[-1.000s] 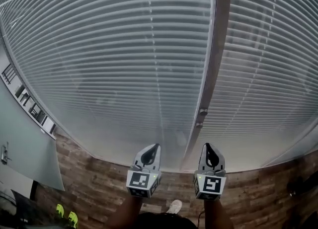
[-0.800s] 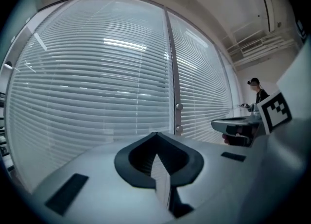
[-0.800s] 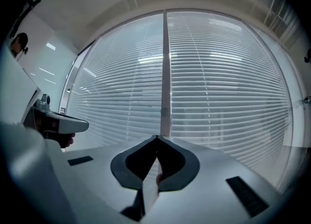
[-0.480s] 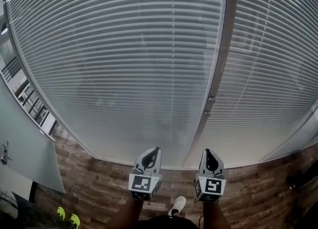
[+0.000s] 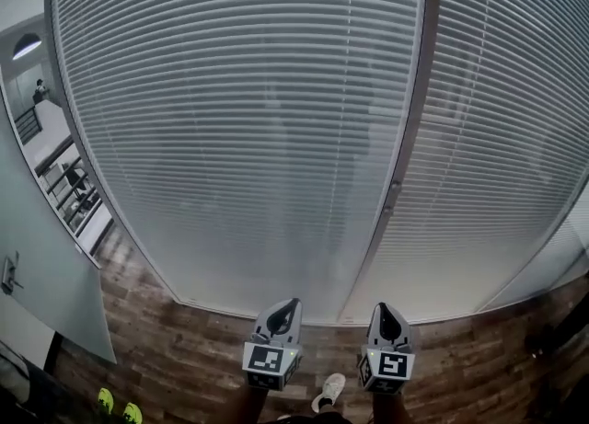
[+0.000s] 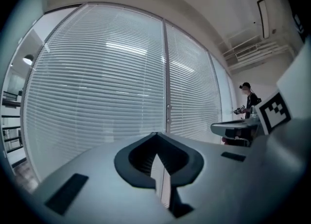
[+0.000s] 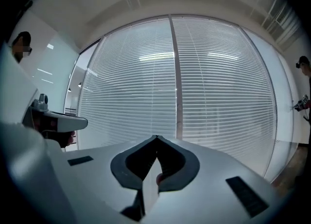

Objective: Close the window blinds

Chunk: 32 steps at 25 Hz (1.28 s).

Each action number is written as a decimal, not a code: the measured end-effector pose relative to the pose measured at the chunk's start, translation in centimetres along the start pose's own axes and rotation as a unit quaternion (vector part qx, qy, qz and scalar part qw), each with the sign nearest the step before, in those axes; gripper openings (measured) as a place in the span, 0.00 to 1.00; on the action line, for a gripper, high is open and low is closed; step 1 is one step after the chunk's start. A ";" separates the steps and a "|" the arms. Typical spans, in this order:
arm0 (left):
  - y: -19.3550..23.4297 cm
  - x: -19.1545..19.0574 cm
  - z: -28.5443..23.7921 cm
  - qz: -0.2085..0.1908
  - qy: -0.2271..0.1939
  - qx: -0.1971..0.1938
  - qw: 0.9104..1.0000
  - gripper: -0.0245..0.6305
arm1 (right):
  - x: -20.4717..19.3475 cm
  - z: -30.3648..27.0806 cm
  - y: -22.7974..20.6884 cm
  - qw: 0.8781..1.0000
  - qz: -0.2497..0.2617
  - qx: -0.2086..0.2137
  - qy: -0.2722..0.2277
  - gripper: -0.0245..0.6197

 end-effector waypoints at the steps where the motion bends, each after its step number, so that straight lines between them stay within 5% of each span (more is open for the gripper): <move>1: -0.1 0.1 0.8 0.001 -0.001 0.000 1.000 0.04 | 0.2 0.8 0.4 1.000 0.006 0.002 -0.005 0.04; 13: -2.4 2.2 7.8 0.003 -0.029 0.004 1.000 0.04 | 1.2 7.4 3.8 0.998 0.021 0.043 -0.031 0.04; 18: -4.2 4.3 8.8 -0.001 -0.047 0.016 0.999 0.04 | 2.5 9.2 4.9 0.993 0.055 0.091 -0.045 0.04; 24: -7.5 3.6 10.4 0.030 -0.011 0.019 0.999 0.04 | 2.5 12.3 3.0 0.994 0.041 0.096 -0.029 0.04; 32: -8.1 2.8 13.3 0.025 -0.002 0.050 0.998 0.04 | 0.6 14.1 3.9 0.994 0.021 0.107 -0.020 0.04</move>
Point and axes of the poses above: the fingertips, and each gripper's own axes: z backward along the fingers, y to its left, x out of its top, the point moved 3 cm from there along z, backward along the fingers, and after that the axes turned 11 degrees about -z, right-handed, at the moved point
